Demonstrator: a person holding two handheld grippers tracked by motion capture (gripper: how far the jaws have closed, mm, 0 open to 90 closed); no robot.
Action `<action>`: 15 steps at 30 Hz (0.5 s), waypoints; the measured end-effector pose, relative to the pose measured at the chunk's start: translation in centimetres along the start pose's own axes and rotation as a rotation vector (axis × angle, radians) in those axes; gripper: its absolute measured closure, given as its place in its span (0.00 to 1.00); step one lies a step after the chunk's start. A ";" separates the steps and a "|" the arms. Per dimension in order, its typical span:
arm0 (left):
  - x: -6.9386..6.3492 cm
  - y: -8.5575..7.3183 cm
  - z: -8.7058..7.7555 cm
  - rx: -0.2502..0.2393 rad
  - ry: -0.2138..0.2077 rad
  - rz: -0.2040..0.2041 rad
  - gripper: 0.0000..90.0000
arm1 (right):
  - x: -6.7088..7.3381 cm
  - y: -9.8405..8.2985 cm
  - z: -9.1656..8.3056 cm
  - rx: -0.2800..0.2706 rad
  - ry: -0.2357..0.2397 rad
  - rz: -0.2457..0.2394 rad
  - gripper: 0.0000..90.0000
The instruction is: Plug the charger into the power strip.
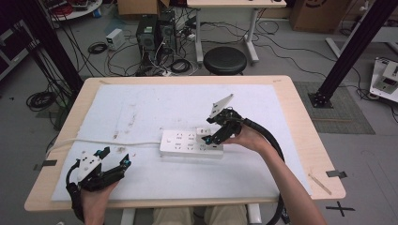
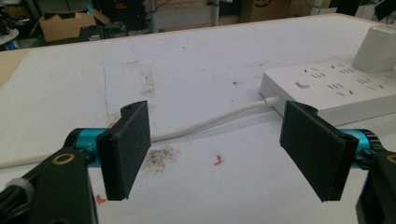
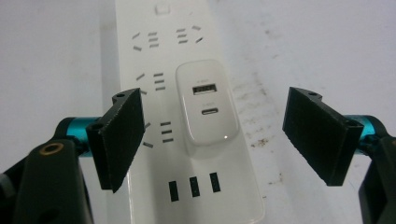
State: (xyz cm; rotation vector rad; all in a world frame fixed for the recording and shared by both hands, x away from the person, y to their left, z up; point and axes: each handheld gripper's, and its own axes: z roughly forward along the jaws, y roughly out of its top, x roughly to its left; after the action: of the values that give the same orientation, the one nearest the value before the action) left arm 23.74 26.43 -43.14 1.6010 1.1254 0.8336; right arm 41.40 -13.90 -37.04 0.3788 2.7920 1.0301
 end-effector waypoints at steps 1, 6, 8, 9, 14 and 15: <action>0.1 0.0 0.0 -0.004 0.002 -0.006 0.27 | 0.1 -0.3 -0.4 -0.023 -0.008 0.006 0.24; 0.5 0.1 0.2 0.004 0.003 -0.002 0.27 | 0.6 -2.1 -2.7 -0.136 -0.082 0.067 0.24; 0.5 0.1 0.4 0.002 0.003 -0.005 0.27 | 0.8 -2.9 -3.5 -0.170 -0.093 0.111 0.24; 0.5 0.1 0.5 0.005 0.001 -0.001 0.27 | 0.8 -3.3 -3.8 -0.184 -0.110 0.114 0.24; 0.5 0.3 0.8 0.004 -0.009 -0.002 0.27 | 2.1 -5.6 -5.1 -0.251 -0.169 0.182 0.24; 0.5 0.3 0.8 0.006 -0.012 0.001 0.27 | 2.4 -6.1 -5.3 -0.269 -0.192 0.187 0.24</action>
State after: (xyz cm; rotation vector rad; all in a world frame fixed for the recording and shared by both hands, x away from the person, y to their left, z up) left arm 24.76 26.65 -43.10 1.6093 1.1196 0.8213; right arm 36.81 -20.93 -37.15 0.6721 2.4445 1.3124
